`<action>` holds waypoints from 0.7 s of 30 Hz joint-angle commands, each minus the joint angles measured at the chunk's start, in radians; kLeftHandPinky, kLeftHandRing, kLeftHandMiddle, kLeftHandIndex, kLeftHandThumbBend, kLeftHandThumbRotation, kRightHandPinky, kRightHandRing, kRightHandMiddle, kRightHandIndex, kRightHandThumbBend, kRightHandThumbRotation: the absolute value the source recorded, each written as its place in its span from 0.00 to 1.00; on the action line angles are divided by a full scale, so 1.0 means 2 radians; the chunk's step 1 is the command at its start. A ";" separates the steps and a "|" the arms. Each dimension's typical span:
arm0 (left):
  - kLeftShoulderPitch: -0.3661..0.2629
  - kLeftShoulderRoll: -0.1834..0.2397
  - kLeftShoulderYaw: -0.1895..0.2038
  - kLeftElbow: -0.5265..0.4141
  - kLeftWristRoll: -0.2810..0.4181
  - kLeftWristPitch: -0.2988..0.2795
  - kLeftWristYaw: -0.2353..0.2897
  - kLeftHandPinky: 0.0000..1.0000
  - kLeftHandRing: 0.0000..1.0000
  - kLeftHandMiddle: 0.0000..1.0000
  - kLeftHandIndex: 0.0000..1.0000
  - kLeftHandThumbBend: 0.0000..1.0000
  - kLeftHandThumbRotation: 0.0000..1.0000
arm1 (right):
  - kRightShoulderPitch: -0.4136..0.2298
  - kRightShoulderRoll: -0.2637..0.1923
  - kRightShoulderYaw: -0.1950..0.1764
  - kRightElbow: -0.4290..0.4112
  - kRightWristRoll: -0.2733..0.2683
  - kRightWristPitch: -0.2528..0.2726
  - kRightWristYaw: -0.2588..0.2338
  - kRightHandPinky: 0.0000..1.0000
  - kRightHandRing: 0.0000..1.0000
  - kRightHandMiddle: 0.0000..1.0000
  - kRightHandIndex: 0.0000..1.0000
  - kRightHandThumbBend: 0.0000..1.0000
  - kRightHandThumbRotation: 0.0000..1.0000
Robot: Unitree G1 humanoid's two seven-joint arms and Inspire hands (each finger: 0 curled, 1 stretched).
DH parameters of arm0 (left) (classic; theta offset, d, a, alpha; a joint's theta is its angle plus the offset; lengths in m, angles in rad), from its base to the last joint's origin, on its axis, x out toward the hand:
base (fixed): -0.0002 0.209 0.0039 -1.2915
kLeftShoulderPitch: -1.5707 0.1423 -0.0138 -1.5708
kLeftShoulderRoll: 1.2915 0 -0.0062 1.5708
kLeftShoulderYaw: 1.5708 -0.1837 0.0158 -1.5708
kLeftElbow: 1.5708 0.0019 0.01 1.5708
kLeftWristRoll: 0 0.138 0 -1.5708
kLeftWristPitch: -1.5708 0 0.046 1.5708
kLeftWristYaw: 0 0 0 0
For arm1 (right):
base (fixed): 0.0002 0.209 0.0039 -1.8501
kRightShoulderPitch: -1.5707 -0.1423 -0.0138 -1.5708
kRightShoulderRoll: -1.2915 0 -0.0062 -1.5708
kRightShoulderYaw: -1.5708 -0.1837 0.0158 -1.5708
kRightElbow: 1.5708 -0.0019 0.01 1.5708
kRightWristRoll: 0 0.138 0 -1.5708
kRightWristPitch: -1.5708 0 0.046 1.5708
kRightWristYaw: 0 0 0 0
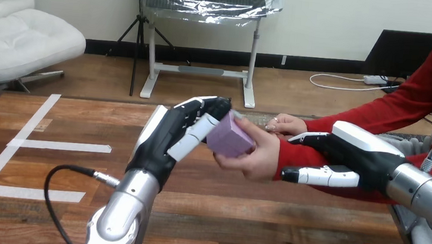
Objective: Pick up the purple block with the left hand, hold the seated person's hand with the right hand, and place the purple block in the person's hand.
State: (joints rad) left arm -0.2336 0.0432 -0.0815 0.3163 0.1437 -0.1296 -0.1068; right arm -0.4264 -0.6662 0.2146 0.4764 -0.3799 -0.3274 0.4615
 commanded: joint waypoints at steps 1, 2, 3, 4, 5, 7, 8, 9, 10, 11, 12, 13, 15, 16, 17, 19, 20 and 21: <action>0.001 0.012 0.000 -0.035 0.004 -0.029 0.006 0.63 0.73 0.76 0.72 0.65 1.00 | -0.011 0.004 -0.002 -0.014 0.009 -0.010 0.004 0.69 0.81 0.82 0.83 1.00 1.00; 0.003 0.012 0.000 -0.037 0.004 -0.030 0.007 0.63 0.72 0.76 0.72 0.65 1.00 | -0.010 0.004 -0.002 -0.015 0.008 -0.010 0.004 0.69 0.81 0.82 0.83 1.00 1.00; 0.005 0.012 0.000 -0.038 0.004 -0.030 0.007 0.63 0.72 0.75 0.71 0.64 1.00 | -0.010 0.004 -0.003 -0.015 0.008 -0.011 0.003 0.69 0.81 0.82 0.83 1.00 1.00; 0.009 0.013 0.001 -0.040 0.004 -0.032 0.006 0.63 0.72 0.75 0.71 0.64 1.00 | -0.010 0.004 -0.003 -0.014 0.007 -0.011 0.002 0.69 0.81 0.82 0.83 1.00 1.00; 0.011 0.014 0.001 -0.041 0.004 -0.034 0.006 0.63 0.71 0.75 0.71 0.64 1.00 | -0.010 0.004 -0.003 -0.014 0.007 -0.011 0.001 0.69 0.81 0.82 0.83 1.00 1.00; 0.016 0.016 0.001 -0.044 0.004 -0.036 0.005 0.62 0.71 0.75 0.71 0.63 1.00 | -0.009 0.004 -0.003 -0.014 0.006 -0.011 -0.001 0.69 0.81 0.82 0.83 1.00 1.00; 0.018 0.016 0.002 -0.045 0.003 -0.037 0.005 0.62 0.71 0.75 0.71 0.62 1.00 | -0.009 0.003 -0.003 -0.014 0.006 -0.011 -0.001 0.69 0.81 0.82 0.83 1.00 1.00; 0.020 0.017 0.002 -0.046 0.003 -0.037 0.004 0.62 0.71 0.75 0.70 0.62 1.00 | -0.009 0.003 -0.004 -0.014 0.005 -0.011 -0.002 0.69 0.81 0.82 0.83 1.00 1.00; 0.023 0.018 0.002 -0.048 0.002 -0.038 0.004 0.62 0.71 0.74 0.70 0.62 1.00 | -0.008 0.003 -0.004 -0.014 0.003 -0.010 -0.004 0.69 0.81 0.82 0.83 1.00 1.00; 0.025 0.019 0.002 -0.049 0.002 -0.039 0.004 0.62 0.70 0.74 0.70 0.62 1.00 | -0.008 0.003 -0.003 -0.015 0.002 -0.010 -0.005 0.69 0.81 0.82 0.83 1.00 1.00; 0.027 0.020 0.002 -0.050 0.002 -0.039 0.004 0.62 0.70 0.74 0.70 0.62 1.00 | -0.008 0.003 -0.003 -0.015 0.001 -0.010 -0.006 0.69 0.81 0.82 0.83 1.00 1.00; 0.030 0.021 0.002 -0.053 0.002 -0.039 0.004 0.62 0.70 0.74 0.70 0.62 1.00 | -0.007 0.002 -0.003 -0.016 -0.002 -0.008 -0.008 0.69 0.81 0.82 0.83 1.00 1.00; 0.034 0.022 0.002 -0.056 0.001 -0.038 0.004 0.62 0.70 0.74 0.70 0.62 1.00 | -0.006 0.002 -0.003 -0.018 -0.005 -0.006 -0.011 0.68 0.81 0.82 0.84 1.00 1.00; 0.038 0.023 0.003 -0.060 0.001 -0.038 0.003 0.62 0.70 0.74 0.70 0.62 1.00 | -0.005 0.003 -0.004 -0.019 -0.007 -0.005 -0.015 0.68 0.81 0.83 0.84 1.00 1.00; 0.040 0.024 0.003 -0.062 0.001 -0.038 0.003 0.62 0.70 0.74 0.70 0.63 1.00 | -0.005 0.003 -0.005 -0.020 -0.008 -0.004 -0.017 0.68 0.81 0.83 0.84 1.00 1.00; 0.046 0.025 0.003 -0.068 0.000 -0.037 0.002 0.62 0.70 0.74 0.70 0.63 1.00 | -0.003 0.005 -0.007 -0.021 -0.010 -0.002 -0.023 0.68 0.81 0.83 0.84 1.00 1.00; 0.048 0.026 0.003 -0.071 -0.001 -0.035 0.002 0.62 0.70 0.74 0.70 0.64 1.00 | -0.002 0.005 -0.007 -0.022 -0.010 -0.002 -0.025 0.67 0.81 0.83 0.85 1.00 1.00; 0.050 0.026 0.003 -0.073 -0.001 -0.035 0.002 0.62 0.70 0.74 0.70 0.65 1.00 | -0.002 0.006 -0.008 -0.022 -0.011 -0.001 -0.027 0.67 0.81 0.83 0.86 1.00 1.00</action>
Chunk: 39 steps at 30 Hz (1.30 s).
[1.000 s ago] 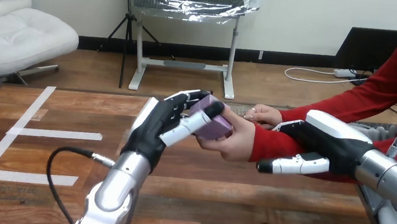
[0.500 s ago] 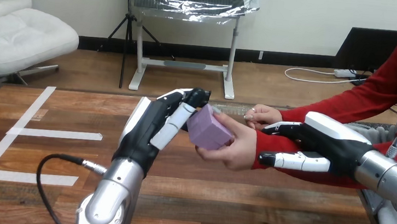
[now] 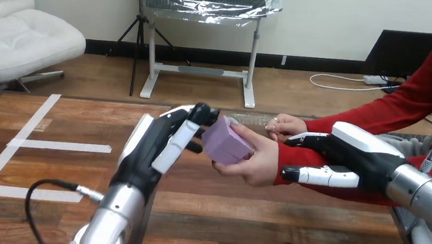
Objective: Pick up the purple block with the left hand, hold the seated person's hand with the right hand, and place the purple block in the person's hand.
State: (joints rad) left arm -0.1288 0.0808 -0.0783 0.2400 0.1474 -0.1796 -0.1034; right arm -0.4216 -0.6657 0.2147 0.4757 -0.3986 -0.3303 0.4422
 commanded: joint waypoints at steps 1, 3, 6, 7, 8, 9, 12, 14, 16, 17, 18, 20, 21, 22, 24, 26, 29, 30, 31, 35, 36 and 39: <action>0.001 0.008 0.002 -0.039 -0.004 -0.010 -0.001 0.62 0.70 0.74 0.70 0.65 1.00 | -0.003 0.008 -0.010 -0.022 -0.001 0.000 -0.024 0.67 0.81 0.84 0.86 1.00 1.00; 0.005 0.009 0.002 -0.043 -0.005 -0.009 -0.002 0.62 0.70 0.74 0.70 0.65 1.00 | -0.001 0.010 -0.012 -0.022 0.000 0.000 -0.031 0.67 0.81 0.84 0.87 1.00 1.00; 0.016 0.010 0.004 -0.052 -0.007 -0.013 -0.002 0.62 0.70 0.74 0.69 0.64 1.00 | 0.006 0.018 -0.017 -0.026 -0.002 0.000 -0.058 0.66 0.80 0.83 0.89 1.00 1.00; 0.021 0.008 0.005 -0.055 -0.008 -0.016 0.000 0.62 0.70 0.74 0.69 0.64 1.00 | 0.009 0.021 -0.020 -0.028 -0.001 -0.001 -0.069 0.66 0.79 0.83 0.90 1.00 1.00; 0.024 0.007 0.006 -0.056 -0.009 -0.019 0.001 0.61 0.69 0.73 0.69 0.63 1.00 | 0.011 0.024 -0.021 -0.029 0.000 -0.001 -0.076 0.65 0.79 0.83 0.91 1.00 1.00; 0.025 0.006 0.006 -0.057 -0.009 -0.021 0.002 0.61 0.69 0.73 0.68 0.63 1.00 | 0.012 0.025 -0.022 -0.029 0.001 -0.002 -0.081 0.64 0.79 0.83 0.91 1.00 1.00; 0.035 0.000 0.009 -0.058 -0.014 -0.035 0.008 0.60 0.69 0.72 0.67 0.61 1.00 | 0.018 0.032 -0.028 -0.031 0.010 -0.005 -0.099 0.63 0.78 0.83 0.92 0.99 1.00; 0.043 -0.005 0.009 -0.057 -0.017 -0.049 0.012 0.59 0.68 0.71 0.66 0.60 1.00 | 0.023 0.040 -0.034 -0.034 0.020 -0.006 -0.107 0.63 0.78 0.84 0.92 0.98 1.00; 0.050 -0.007 0.008 -0.057 -0.018 -0.063 0.016 0.58 0.67 0.70 0.65 0.59 1.00 | 0.028 0.046 -0.040 -0.037 0.032 -0.009 -0.111 0.63 0.79 0.84 0.92 0.98 1.00; 0.054 -0.008 0.008 -0.056 -0.018 -0.068 0.017 0.57 0.66 0.69 0.64 0.58 1.00 | 0.030 0.049 -0.043 -0.039 0.037 -0.010 -0.112 0.64 0.80 0.85 0.92 0.96 1.00; 0.056 -0.008 0.007 -0.056 -0.018 -0.073 0.018 0.57 0.66 0.69 0.64 0.58 1.00 | 0.032 0.051 -0.044 -0.040 0.041 -0.011 -0.113 0.64 0.80 0.85 0.92 0.96 1.00; 0.065 -0.010 0.006 -0.058 -0.017 -0.086 0.020 0.56 0.66 0.69 0.63 0.57 1.00 | 0.038 0.058 -0.050 -0.044 0.057 -0.021 -0.117 0.66 0.81 0.86 0.92 0.95 1.00; 0.068 -0.010 0.005 -0.058 -0.016 -0.089 0.021 0.56 0.66 0.69 0.63 0.56 1.00 | 0.040 0.059 -0.052 -0.044 0.061 -0.023 -0.118 0.67 0.82 0.86 0.92 0.94 1.00; 0.074 -0.011 0.004 -0.061 -0.015 -0.097 0.023 0.56 0.65 0.68 0.63 0.55 1.00 | 0.044 0.063 -0.056 -0.047 0.067 -0.031 -0.123 0.67 0.82 0.86 0.92 0.94 1.00; 0.081 -0.012 0.003 -0.063 -0.013 -0.105 0.025 0.56 0.65 0.68 0.63 0.53 1.00 | 0.049 0.067 -0.059 -0.051 0.073 -0.039 -0.127 0.69 0.83 0.87 0.92 0.93 1.00; 0.093 -0.013 0.001 -0.072 -0.011 -0.113 0.028 0.57 0.66 0.68 0.63 0.50 1.00 | 0.059 0.074 -0.064 -0.057 0.082 -0.051 -0.136 0.72 0.84 0.87 0.91 0.91 1.00; 0.110 -0.015 0.000 -0.085 -0.008 -0.120 0.031 0.57 0.66 0.68 0.63 0.47 1.00 | 0.074 0.088 -0.071 -0.068 0.102 -0.063 -0.143 0.74 0.85 0.87 0.90 0.91 1.00; 0.113 -0.016 -0.001 -0.088 -0.008 -0.121 0.032 0.58 0.66 0.68 0.63 0.46 1.00 | 0.077 0.091 -0.073 -0.070 0.106 -0.065 -0.145 0.74 0.85 0.88 0.90 0.91 1.00; 0.120 -0.016 -0.001 -0.095 -0.007 -0.124 0.033 0.58 0.66 0.68 0.63 0.45 1.00 | 0.085 0.100 -0.076 -0.076 0.118 -0.071 -0.148 0.75 0.85 0.88 0.90 0.91 1.00; 0.139 -0.013 0.001 -0.113 0.001 -0.132 0.041 0.59 0.66 0.69 0.64 0.43 1.00 | 0.107 0.123 -0.082 -0.087 0.141 -0.099 -0.160 0.81 0.88 0.90 0.92 0.91 1.00; 0.142 -0.013 0.001 -0.116 0.003 -0.134 0.043 0.60 0.67 0.69 0.64 0.43 1.00 | 0.110 0.127 -0.083 -0.088 0.144 -0.104 -0.162 0.82 0.89 0.90 0.92 0.91 1.00; 0.154 -0.008 0.005 -0.127 0.015 -0.144 0.051 0.60 0.67 0.69 0.65 0.44 1.00 | 0.125 0.142 -0.085 -0.092 0.155 -0.132 -0.170 0.85 0.90 0.91 0.94 0.90 1.00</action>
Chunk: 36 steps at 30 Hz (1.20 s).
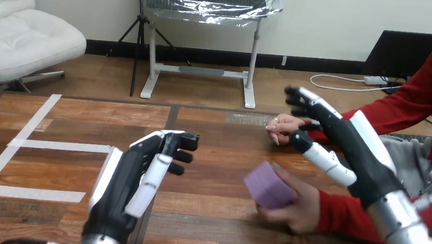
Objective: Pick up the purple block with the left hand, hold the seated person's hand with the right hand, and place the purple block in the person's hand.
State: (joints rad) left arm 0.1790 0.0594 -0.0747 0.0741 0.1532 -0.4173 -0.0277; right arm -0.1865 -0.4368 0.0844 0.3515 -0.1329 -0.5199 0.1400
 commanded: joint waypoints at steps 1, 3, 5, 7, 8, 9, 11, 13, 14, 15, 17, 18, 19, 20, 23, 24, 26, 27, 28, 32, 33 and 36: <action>0.005 0.004 0.005 -0.048 0.010 -0.033 0.013 0.60 0.67 0.69 0.65 0.45 1.00 | 0.013 0.036 -0.020 -0.030 0.028 -0.049 -0.021 0.86 0.91 0.91 0.94 0.90 1.00; 0.009 0.006 0.006 -0.052 0.006 -0.041 0.012 0.59 0.67 0.69 0.65 0.45 1.00 | 0.019 0.045 -0.021 -0.030 0.034 -0.062 -0.023 0.88 0.92 0.92 0.94 0.89 1.00; 0.013 0.008 0.008 -0.054 -0.006 -0.054 0.007 0.59 0.67 0.69 0.66 0.46 1.00 | 0.028 0.058 -0.021 -0.032 0.036 -0.079 -0.030 0.89 0.92 0.93 0.94 0.87 1.00; 0.017 0.011 0.010 -0.056 -0.014 -0.065 0.003 0.59 0.67 0.69 0.66 0.46 1.00 | 0.035 0.067 -0.020 -0.035 0.036 -0.090 -0.034 0.90 0.92 0.93 0.94 0.86 1.00; 0.018 0.012 0.011 -0.057 -0.017 -0.069 0.002 0.59 0.68 0.70 0.66 0.47 1.00 | 0.039 0.070 -0.020 -0.037 0.036 -0.093 -0.035 0.89 0.92 0.93 0.94 0.86 1.00; 0.018 0.013 0.011 -0.058 -0.019 -0.072 0.001 0.59 0.68 0.70 0.66 0.47 1.00 | 0.041 0.073 -0.020 -0.038 0.036 -0.096 -0.036 0.89 0.92 0.93 0.94 0.86 1.00; 0.023 0.014 0.014 -0.063 -0.026 -0.079 -0.001 0.59 0.68 0.70 0.66 0.47 1.00 | 0.054 0.078 -0.017 -0.051 0.038 -0.094 -0.035 0.89 0.92 0.93 0.93 0.87 1.00; 0.027 0.015 0.015 -0.068 -0.031 -0.083 -0.003 0.59 0.68 0.70 0.66 0.48 1.00 | 0.065 0.083 -0.014 -0.063 0.040 -0.092 -0.032 0.90 0.91 0.93 0.93 0.88 1.00; 0.029 0.016 0.016 -0.070 -0.033 -0.085 -0.003 0.59 0.68 0.70 0.67 0.51 1.00 | 0.070 0.085 -0.014 -0.068 0.040 -0.091 -0.030 0.90 0.91 0.92 0.93 0.88 1.00; 0.030 0.017 0.017 -0.072 -0.035 -0.087 -0.004 0.59 0.68 0.70 0.67 0.51 0.99 | 0.074 0.087 -0.013 -0.073 0.041 -0.090 -0.029 0.90 0.91 0.92 0.92 0.89 1.00; 0.035 0.018 0.018 -0.080 -0.039 -0.090 -0.005 0.59 0.68 0.70 0.67 0.53 0.99 | 0.086 0.091 -0.010 -0.084 0.044 -0.091 -0.024 0.90 0.91 0.92 0.92 0.89 1.00; 0.036 0.018 0.019 -0.082 -0.040 -0.091 -0.005 0.59 0.68 0.70 0.67 0.54 0.99 | 0.088 0.093 -0.010 -0.086 0.046 -0.090 -0.023 0.90 0.91 0.92 0.92 0.89 1.00; 0.039 0.018 0.020 -0.087 -0.042 -0.092 -0.005 0.59 0.68 0.69 0.67 0.55 0.99 | 0.095 0.095 -0.008 -0.091 0.046 -0.091 -0.020 0.90 0.91 0.92 0.92 0.88 1.00; 0.040 0.017 0.020 -0.089 -0.043 -0.092 -0.006 0.59 0.68 0.70 0.68 0.56 0.99 | 0.099 0.096 -0.007 -0.095 0.047 -0.092 -0.018 0.90 0.91 0.92 0.92 0.88 1.00; 0.046 0.018 0.021 -0.098 -0.048 -0.095 -0.007 0.58 0.67 0.70 0.69 0.58 0.99 | 0.112 0.100 -0.005 -0.104 0.047 -0.097 -0.014 0.91 0.91 0.92 0.91 0.87 1.00; 0.047 0.018 0.022 -0.100 -0.049 -0.096 -0.007 0.58 0.67 0.70 0.69 0.58 0.99 | 0.115 0.101 -0.004 -0.106 0.047 -0.098 -0.012 0.91 0.91 0.92 0.91 0.86 1.00; 0.051 0.017 0.021 -0.107 -0.056 -0.098 -0.010 0.58 0.67 0.70 0.70 0.58 0.99 | 0.124 0.104 -0.002 -0.111 0.048 -0.107 -0.009 0.90 0.91 0.92 0.91 0.85 1.00; 0.052 0.017 0.021 -0.109 -0.058 -0.099 -0.011 0.58 0.67 0.71 0.70 0.58 0.98 | 0.126 0.105 -0.002 -0.112 0.048 -0.109 -0.008 0.90 0.91 0.92 0.91 0.85 1.00; 0.054 0.016 0.021 -0.112 -0.062 -0.099 -0.012 0.58 0.67 0.71 0.71 0.58 0.98 | 0.130 0.107 -0.001 -0.114 0.048 -0.113 -0.007 0.90 0.91 0.92 0.91 0.84 1.00; 0.058 0.016 0.021 -0.119 -0.070 -0.100 -0.016 0.57 0.66 0.71 0.72 0.56 0.97 | 0.144 0.111 0.000 -0.122 0.046 -0.119 -0.006 0.88 0.91 0.92 0.91 0.82 1.00; 0.059 0.016 0.021 -0.121 -0.071 -0.100 -0.016 0.57 0.66 0.72 0.73 0.56 0.97 | 0.147 0.112 0.001 -0.124 0.046 -0.120 -0.006 0.88 0.91 0.92 0.91 0.82 1.00; 0.064 0.015 0.021 -0.131 -0.075 -0.095 -0.017 0.57 0.66 0.72 0.73 0.56 0.96 | 0.158 0.117 0.004 -0.130 0.048 -0.125 -0.005 0.86 0.90 0.91 0.90 0.81 1.00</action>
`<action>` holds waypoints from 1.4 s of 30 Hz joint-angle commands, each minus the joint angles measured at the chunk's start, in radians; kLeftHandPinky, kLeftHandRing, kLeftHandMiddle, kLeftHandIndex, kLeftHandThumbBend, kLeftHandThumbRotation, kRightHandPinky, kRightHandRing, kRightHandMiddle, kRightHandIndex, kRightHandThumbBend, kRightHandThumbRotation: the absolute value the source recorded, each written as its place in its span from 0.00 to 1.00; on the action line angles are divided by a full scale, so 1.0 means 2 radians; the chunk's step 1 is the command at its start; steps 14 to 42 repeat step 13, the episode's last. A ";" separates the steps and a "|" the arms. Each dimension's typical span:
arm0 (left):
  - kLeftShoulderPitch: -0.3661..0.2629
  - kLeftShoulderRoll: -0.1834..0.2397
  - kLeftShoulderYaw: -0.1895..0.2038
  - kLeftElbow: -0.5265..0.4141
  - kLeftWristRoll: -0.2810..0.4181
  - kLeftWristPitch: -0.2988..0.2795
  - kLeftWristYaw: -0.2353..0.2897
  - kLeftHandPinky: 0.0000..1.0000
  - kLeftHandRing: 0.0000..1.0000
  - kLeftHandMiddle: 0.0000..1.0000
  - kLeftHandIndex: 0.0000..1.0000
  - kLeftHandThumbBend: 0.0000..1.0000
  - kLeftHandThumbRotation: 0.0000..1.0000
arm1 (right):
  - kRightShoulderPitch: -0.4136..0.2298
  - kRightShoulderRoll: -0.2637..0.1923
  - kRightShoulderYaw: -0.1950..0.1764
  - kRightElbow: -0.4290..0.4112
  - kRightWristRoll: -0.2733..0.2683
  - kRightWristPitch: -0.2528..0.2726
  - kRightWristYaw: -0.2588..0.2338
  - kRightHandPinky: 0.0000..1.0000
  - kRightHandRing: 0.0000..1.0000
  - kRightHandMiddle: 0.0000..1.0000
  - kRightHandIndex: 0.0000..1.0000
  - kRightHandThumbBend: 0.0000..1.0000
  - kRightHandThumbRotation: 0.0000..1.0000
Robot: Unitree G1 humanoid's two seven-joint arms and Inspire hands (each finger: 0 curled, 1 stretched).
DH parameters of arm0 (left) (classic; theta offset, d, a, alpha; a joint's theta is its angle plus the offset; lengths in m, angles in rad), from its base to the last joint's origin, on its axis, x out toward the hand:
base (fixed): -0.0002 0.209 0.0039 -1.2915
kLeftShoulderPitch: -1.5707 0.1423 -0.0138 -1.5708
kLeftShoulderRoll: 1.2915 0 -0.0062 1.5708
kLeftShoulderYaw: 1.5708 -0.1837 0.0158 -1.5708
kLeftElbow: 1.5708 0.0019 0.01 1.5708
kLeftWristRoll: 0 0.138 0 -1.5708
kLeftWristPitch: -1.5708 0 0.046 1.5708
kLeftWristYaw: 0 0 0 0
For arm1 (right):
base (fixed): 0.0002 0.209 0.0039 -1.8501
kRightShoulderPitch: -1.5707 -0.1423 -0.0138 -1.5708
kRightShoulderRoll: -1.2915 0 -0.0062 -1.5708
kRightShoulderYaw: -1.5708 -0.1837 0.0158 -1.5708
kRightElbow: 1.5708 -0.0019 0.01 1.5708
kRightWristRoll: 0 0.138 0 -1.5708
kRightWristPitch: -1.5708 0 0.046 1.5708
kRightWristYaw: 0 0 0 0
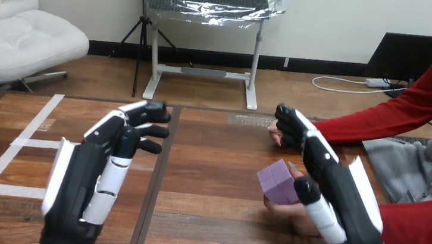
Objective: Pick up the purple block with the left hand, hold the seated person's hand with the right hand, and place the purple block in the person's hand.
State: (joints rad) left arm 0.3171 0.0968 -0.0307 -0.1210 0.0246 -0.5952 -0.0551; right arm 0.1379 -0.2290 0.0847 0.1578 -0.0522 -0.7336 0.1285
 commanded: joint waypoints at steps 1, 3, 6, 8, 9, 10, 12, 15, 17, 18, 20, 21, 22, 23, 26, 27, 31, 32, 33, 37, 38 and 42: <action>-0.004 -0.005 -0.002 -0.037 -0.011 -0.004 -0.003 0.57 0.66 0.72 0.73 0.56 0.96 | 0.000 0.015 0.005 -0.032 0.010 -0.025 0.002 0.85 0.90 0.91 0.90 0.81 1.00; -0.003 -0.005 -0.002 -0.042 -0.013 -0.002 -0.004 0.57 0.66 0.72 0.74 0.56 0.96 | 0.006 0.019 0.011 -0.030 0.020 -0.032 0.008 0.84 0.89 0.90 0.89 0.79 1.00; -0.004 -0.004 -0.004 -0.045 -0.019 0.000 -0.006 0.56 0.66 0.72 0.74 0.58 0.96 | 0.015 0.022 0.018 -0.033 0.030 -0.034 0.015 0.84 0.89 0.90 0.89 0.79 1.00; -0.005 -0.004 -0.005 -0.046 -0.023 0.001 -0.009 0.55 0.66 0.72 0.74 0.59 0.96 | 0.020 0.023 0.019 -0.035 0.028 -0.033 0.014 0.84 0.89 0.90 0.88 0.80 1.00; -0.006 -0.004 -0.005 -0.046 -0.027 0.001 -0.010 0.55 0.66 0.72 0.74 0.59 0.96 | 0.024 0.025 0.021 -0.038 0.030 -0.031 0.016 0.84 0.89 0.90 0.88 0.81 1.00; -0.006 -0.004 -0.006 -0.047 -0.030 0.001 -0.012 0.55 0.66 0.72 0.74 0.60 0.96 | 0.027 0.026 0.023 -0.041 0.032 -0.030 0.017 0.84 0.89 0.89 0.88 0.81 1.00; -0.007 -0.005 -0.006 -0.048 -0.033 0.002 -0.013 0.55 0.66 0.72 0.74 0.60 0.96 | 0.033 0.028 0.026 -0.045 0.035 -0.026 0.020 0.84 0.89 0.89 0.88 0.82 1.00; -0.007 -0.005 -0.007 -0.049 -0.034 0.003 -0.013 0.54 0.66 0.72 0.75 0.61 0.96 | 0.036 0.029 0.027 -0.047 0.036 -0.025 0.021 0.84 0.89 0.89 0.88 0.82 1.00; -0.007 -0.005 -0.007 -0.049 -0.034 0.003 -0.013 0.54 0.66 0.72 0.75 0.61 0.96 | 0.036 0.029 0.027 -0.047 0.036 -0.025 0.021 0.84 0.89 0.89 0.88 0.82 1.00; -0.007 -0.005 -0.007 -0.049 -0.034 0.003 -0.013 0.54 0.66 0.72 0.75 0.61 0.96 | 0.036 0.029 0.027 -0.047 0.036 -0.025 0.021 0.84 0.89 0.89 0.88 0.82 1.00; -0.007 -0.005 -0.007 -0.049 -0.034 0.003 -0.013 0.54 0.66 0.72 0.75 0.61 0.96 | 0.036 0.029 0.027 -0.047 0.036 -0.025 0.021 0.84 0.89 0.89 0.88 0.82 1.00; -0.007 -0.005 -0.007 -0.049 -0.034 0.003 -0.013 0.54 0.66 0.72 0.75 0.61 0.96 | 0.036 0.029 0.027 -0.047 0.036 -0.025 0.021 0.84 0.89 0.89 0.88 0.82 1.00; -0.007 -0.005 -0.007 -0.049 -0.034 0.003 -0.013 0.54 0.66 0.72 0.75 0.61 0.96 | 0.036 0.029 0.027 -0.047 0.036 -0.025 0.021 0.84 0.89 0.89 0.88 0.82 1.00; -0.007 -0.005 -0.007 -0.049 -0.034 0.003 -0.013 0.54 0.66 0.72 0.75 0.61 0.96 | 0.036 0.029 0.027 -0.047 0.036 -0.025 0.021 0.84 0.89 0.89 0.88 0.82 1.00; -0.007 -0.005 -0.007 -0.049 -0.034 0.003 -0.013 0.54 0.66 0.72 0.75 0.61 0.96 | 0.036 0.029 0.027 -0.047 0.036 -0.025 0.021 0.84 0.89 0.89 0.88 0.82 1.00; -0.007 -0.005 -0.007 -0.049 -0.034 0.003 -0.013 0.54 0.66 0.72 0.75 0.61 0.96 | 0.036 0.029 0.027 -0.047 0.036 -0.025 0.021 0.84 0.89 0.89 0.88 0.82 1.00; -0.007 -0.005 -0.007 -0.049 -0.034 0.003 -0.013 0.54 0.66 0.72 0.75 0.61 0.96 | 0.036 0.029 0.027 -0.047 0.036 -0.025 0.021 0.84 0.89 0.89 0.88 0.82 1.00; -0.007 -0.005 -0.007 -0.049 -0.034 0.003 -0.013 0.54 0.66 0.72 0.75 0.61 0.96 | 0.036 0.029 0.027 -0.047 0.036 -0.025 0.021 0.84 0.89 0.89 0.88 0.82 1.00; -0.007 -0.005 -0.007 -0.049 -0.034 0.003 -0.013 0.54 0.66 0.72 0.75 0.61 0.96 | 0.036 0.029 0.027 -0.047 0.036 -0.025 0.021 0.84 0.89 0.89 0.88 0.82 1.00; -0.007 -0.005 -0.007 -0.049 -0.034 0.003 -0.013 0.54 0.66 0.72 0.75 0.61 0.96 | 0.036 0.029 0.027 -0.047 0.036 -0.025 0.021 0.84 0.89 0.89 0.88 0.82 1.00; -0.007 -0.005 -0.007 -0.049 -0.034 0.003 -0.013 0.54 0.66 0.72 0.75 0.61 0.96 | 0.036 0.029 0.027 -0.047 0.036 -0.025 0.021 0.84 0.89 0.89 0.88 0.82 1.00; -0.007 -0.005 -0.007 -0.049 -0.034 0.003 -0.013 0.54 0.66 0.72 0.75 0.61 0.96 | 0.036 0.029 0.027 -0.047 0.036 -0.025 0.021 0.84 0.89 0.89 0.88 0.82 1.00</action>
